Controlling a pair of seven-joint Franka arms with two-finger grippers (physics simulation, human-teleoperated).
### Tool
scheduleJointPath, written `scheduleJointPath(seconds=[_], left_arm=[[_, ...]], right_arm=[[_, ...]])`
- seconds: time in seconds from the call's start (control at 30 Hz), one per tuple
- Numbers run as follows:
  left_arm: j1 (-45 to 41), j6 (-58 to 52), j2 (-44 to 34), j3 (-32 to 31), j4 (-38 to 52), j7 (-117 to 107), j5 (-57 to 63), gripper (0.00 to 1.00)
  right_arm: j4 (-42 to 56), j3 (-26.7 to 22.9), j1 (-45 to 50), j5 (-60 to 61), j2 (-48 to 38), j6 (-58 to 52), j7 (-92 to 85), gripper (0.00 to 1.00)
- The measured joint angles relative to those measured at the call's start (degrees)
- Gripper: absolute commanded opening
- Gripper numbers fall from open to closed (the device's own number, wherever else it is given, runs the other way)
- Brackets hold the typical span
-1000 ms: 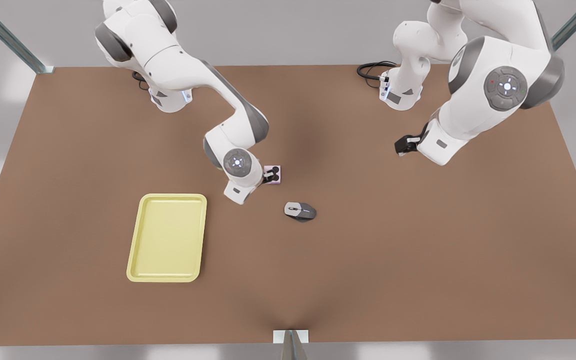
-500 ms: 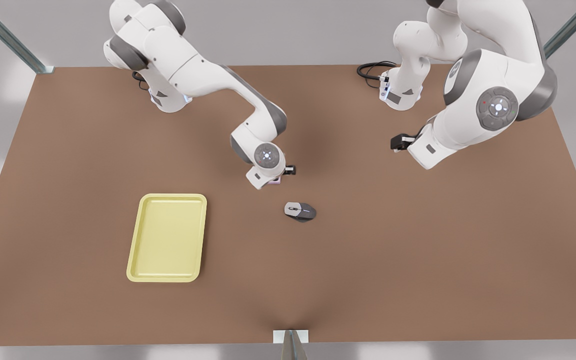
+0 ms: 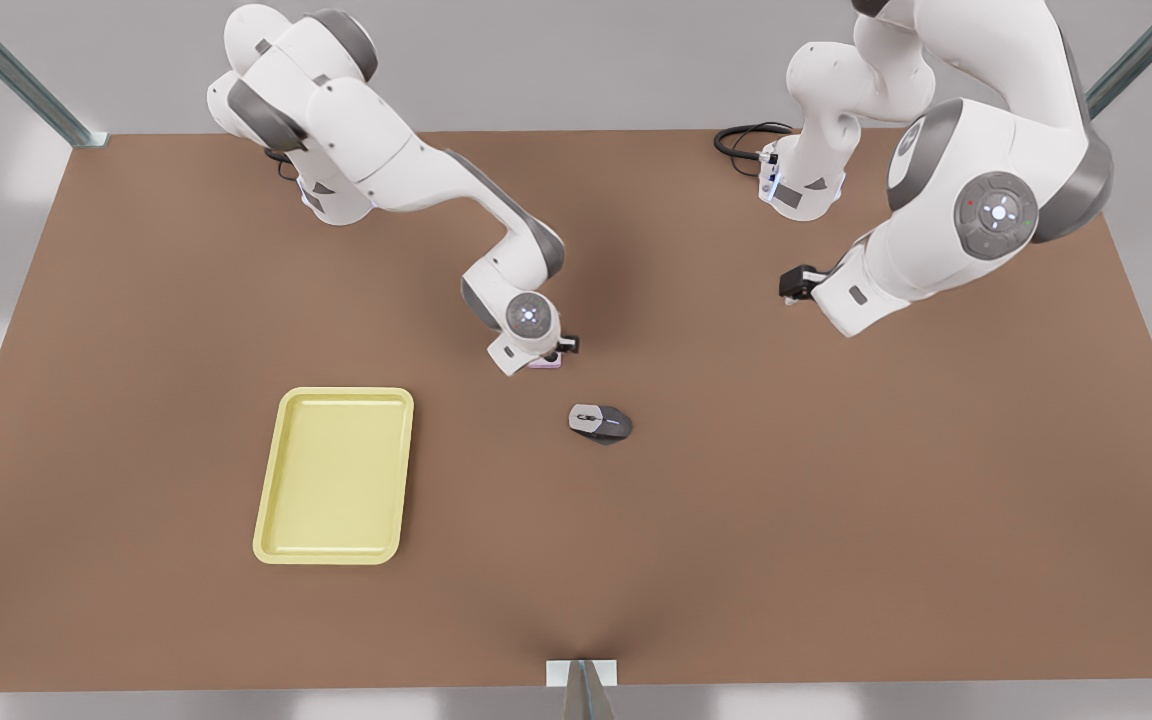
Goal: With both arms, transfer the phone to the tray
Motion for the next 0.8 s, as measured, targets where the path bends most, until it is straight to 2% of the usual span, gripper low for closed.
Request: scheduleJointPath(seconds=[0.23, 0.8], left_arm=[[0.76, 1.52, 0.02, 0.83, -0.62, 0.97, 0.63, 1.0], [0.63, 2.0, 0.65, 0.82, -0.91, 2.02, 1.0, 1.0]], right_arm=[[-0.58, 0.0, -0.17, -1.37, 0.63, 5.64, -3.38, 1.0], [-0.58, -0.43, -1.03, -3.03, 1.44, 4.11, -11.45, 1.0]])
